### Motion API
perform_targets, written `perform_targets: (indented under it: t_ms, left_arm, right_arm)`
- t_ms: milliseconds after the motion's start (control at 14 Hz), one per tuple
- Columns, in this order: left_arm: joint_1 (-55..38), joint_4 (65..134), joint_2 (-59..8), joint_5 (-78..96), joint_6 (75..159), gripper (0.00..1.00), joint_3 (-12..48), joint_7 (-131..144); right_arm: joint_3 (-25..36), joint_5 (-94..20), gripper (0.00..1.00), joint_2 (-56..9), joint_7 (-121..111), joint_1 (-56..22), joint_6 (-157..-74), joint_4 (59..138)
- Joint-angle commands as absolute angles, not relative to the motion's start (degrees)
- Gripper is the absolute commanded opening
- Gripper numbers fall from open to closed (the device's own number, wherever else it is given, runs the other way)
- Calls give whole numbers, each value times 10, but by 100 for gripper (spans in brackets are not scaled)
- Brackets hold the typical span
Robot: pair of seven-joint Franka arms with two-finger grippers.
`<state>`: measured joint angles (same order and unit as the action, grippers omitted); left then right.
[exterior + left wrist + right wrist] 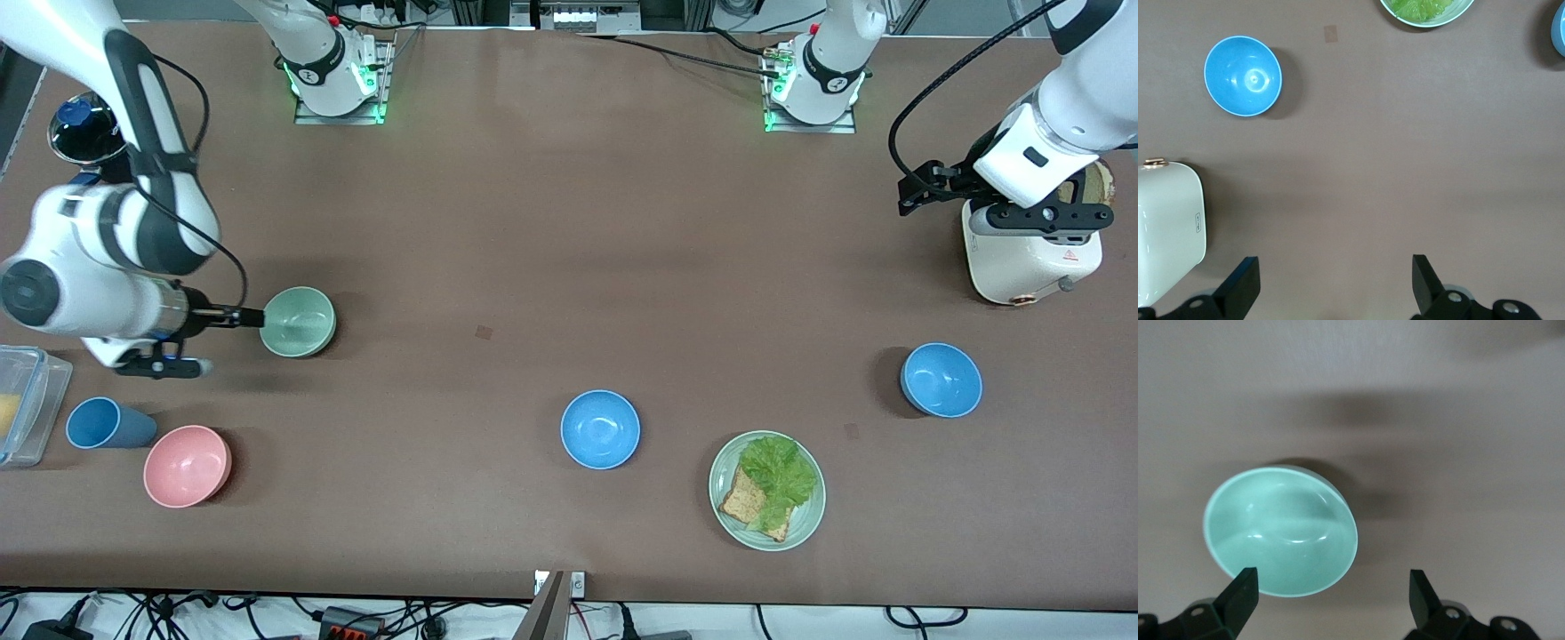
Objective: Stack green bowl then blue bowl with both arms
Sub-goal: 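Reach the right gripper down to the rim of the pale green bowl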
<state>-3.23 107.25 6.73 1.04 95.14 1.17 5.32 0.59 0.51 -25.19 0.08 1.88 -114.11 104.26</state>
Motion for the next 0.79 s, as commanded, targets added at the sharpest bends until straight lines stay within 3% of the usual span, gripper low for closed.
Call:
perform_targets:
  t_ms: [0, 214, 286, 500, 571, 714]
  left_arm:
    - [-32, 1056, 59, 18, 944, 100, 11, 46]
    - [-32, 1056, 59, 18, 939, 100, 11, 45]
    - [-32, 1056, 59, 18, 939, 100, 11, 45]
    - [-32, 1056, 58, 18, 939, 100, 11, 46]
    - [-32, 1056, 58, 18, 939, 100, 11, 46]
    - [-32, 1054, 57, 18, 939, 100, 11, 47]
  right_arm:
    - [4, 13, 100, -270, -4, 21, -1146, 1050]
    - [4, 13, 100, -299, -4, 24, -1158, 1050]
    - [4, 13, 87, -308, -4, 26, -1163, 1049]
    - [4, 13, 72, -327, -4, 28, -1172, 1049]
    - [4, 12, 63, -328, -4, 28, -1172, 1049]
    - [4, 10, 19, -323, -2, 27, -1165, 1047]
